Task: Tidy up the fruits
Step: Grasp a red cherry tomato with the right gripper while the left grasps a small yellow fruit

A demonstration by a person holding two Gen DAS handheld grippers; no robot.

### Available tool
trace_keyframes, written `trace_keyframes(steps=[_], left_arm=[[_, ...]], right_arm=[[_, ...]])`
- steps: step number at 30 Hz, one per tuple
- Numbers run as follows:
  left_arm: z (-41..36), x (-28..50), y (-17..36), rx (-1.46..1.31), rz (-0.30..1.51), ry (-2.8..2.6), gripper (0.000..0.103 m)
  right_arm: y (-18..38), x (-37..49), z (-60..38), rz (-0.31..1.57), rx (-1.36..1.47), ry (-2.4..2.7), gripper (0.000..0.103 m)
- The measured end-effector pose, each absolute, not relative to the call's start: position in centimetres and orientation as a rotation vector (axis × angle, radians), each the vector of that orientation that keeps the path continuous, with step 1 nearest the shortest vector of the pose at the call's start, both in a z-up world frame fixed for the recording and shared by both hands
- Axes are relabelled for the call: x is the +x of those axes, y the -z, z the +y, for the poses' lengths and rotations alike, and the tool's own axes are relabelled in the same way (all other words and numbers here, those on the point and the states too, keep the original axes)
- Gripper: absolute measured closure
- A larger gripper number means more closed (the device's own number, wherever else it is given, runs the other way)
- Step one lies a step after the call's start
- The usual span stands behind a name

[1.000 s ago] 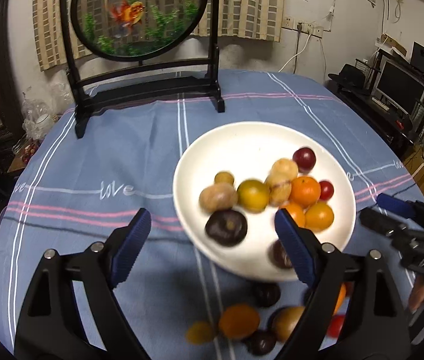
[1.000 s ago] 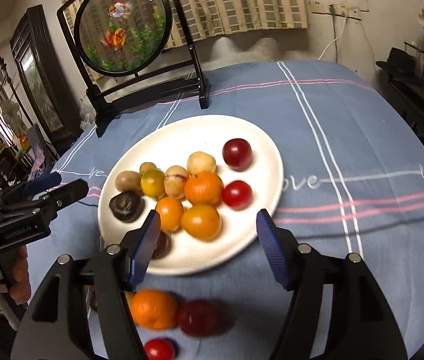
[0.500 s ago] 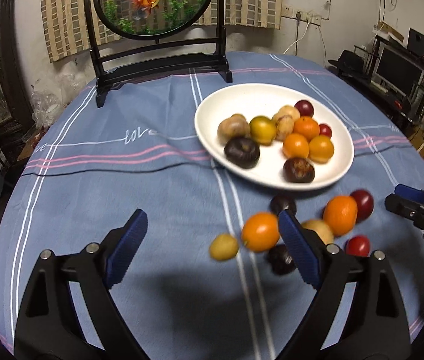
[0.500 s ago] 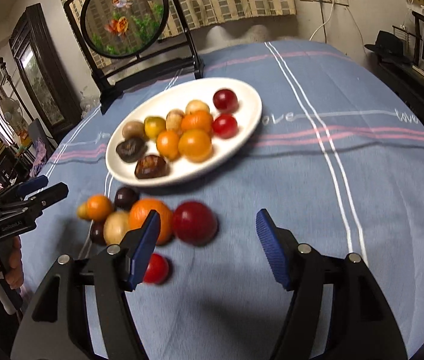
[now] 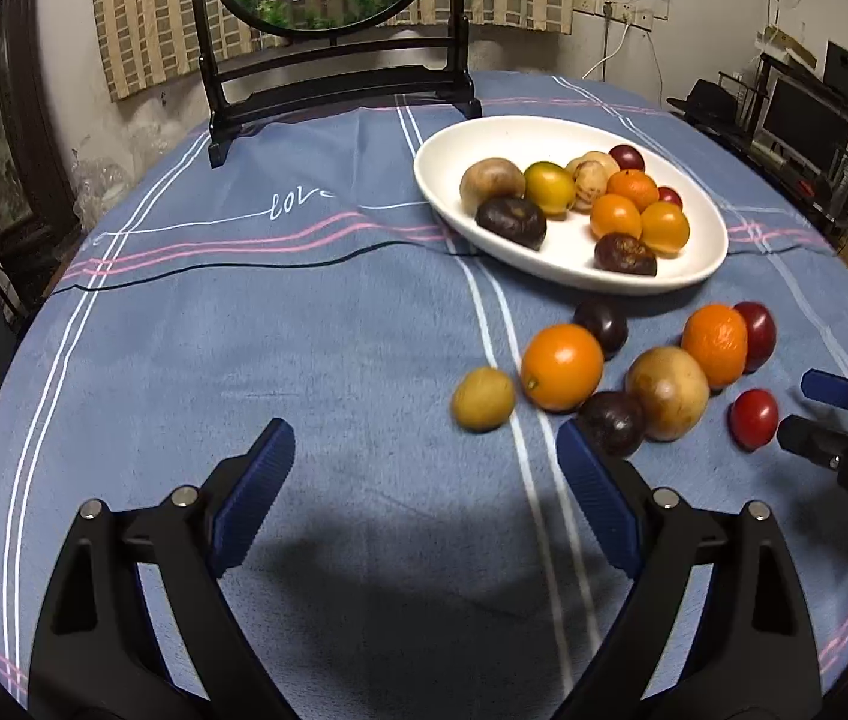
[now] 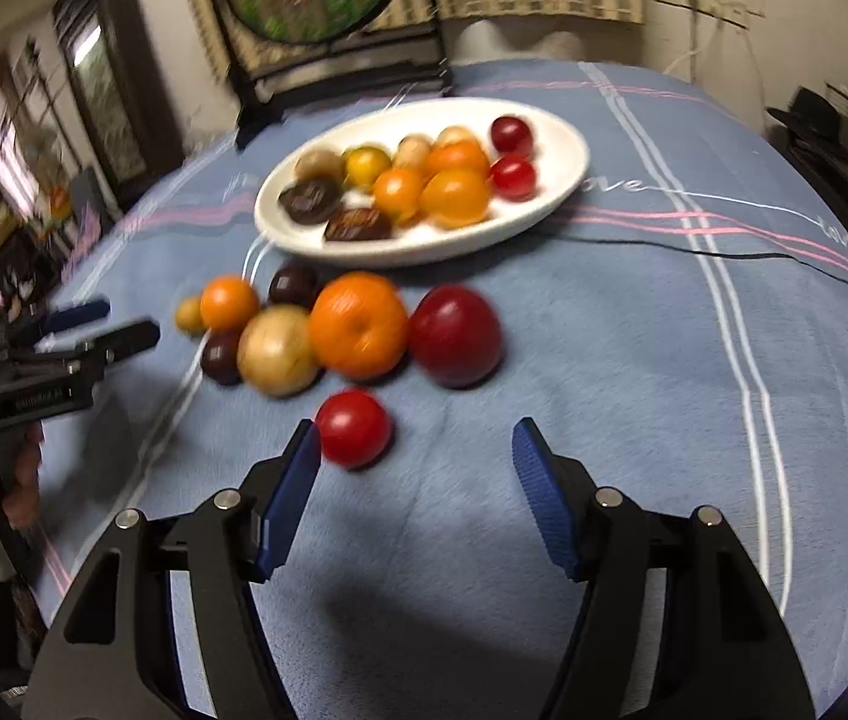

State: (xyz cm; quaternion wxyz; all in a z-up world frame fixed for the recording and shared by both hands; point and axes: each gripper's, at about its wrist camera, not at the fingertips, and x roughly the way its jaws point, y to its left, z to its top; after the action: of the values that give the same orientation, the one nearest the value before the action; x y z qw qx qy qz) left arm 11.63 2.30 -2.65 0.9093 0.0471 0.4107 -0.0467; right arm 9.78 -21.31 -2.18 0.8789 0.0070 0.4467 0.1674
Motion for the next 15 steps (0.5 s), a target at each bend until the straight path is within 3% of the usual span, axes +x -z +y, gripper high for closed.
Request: trace_keyframes(steps=[8,9,11,14,15], left_arm=[[2.9,11.6,3.6,0.076,0.869,0.111,0.012],[3.1,11.6,3.6,0.068,0.872,0.114,0.012],[3.1,11.7,3.7,0.062,0.875,0.12,0.012],[3.0,11.8,3.8,0.061,0.883,0.132,0.012],[2.9,11.9,3.9,0.062,0.886,0.136,0.012]], right_arm=[[3.0,10.5,-18.8,0.968,-0.065,-0.329,0.038],[3.1,10.6,-18.6,0.972,-0.069,-0.326,0.046],[3.4,11.1,-18.2,0.979,-0.077,-0.319,0.048],[3.1,11.4,-18.2,0.969,-0.06,-0.332,0.073],[3.0,11.4,-18.2,0.967,-0.055,-0.338,0.073]])
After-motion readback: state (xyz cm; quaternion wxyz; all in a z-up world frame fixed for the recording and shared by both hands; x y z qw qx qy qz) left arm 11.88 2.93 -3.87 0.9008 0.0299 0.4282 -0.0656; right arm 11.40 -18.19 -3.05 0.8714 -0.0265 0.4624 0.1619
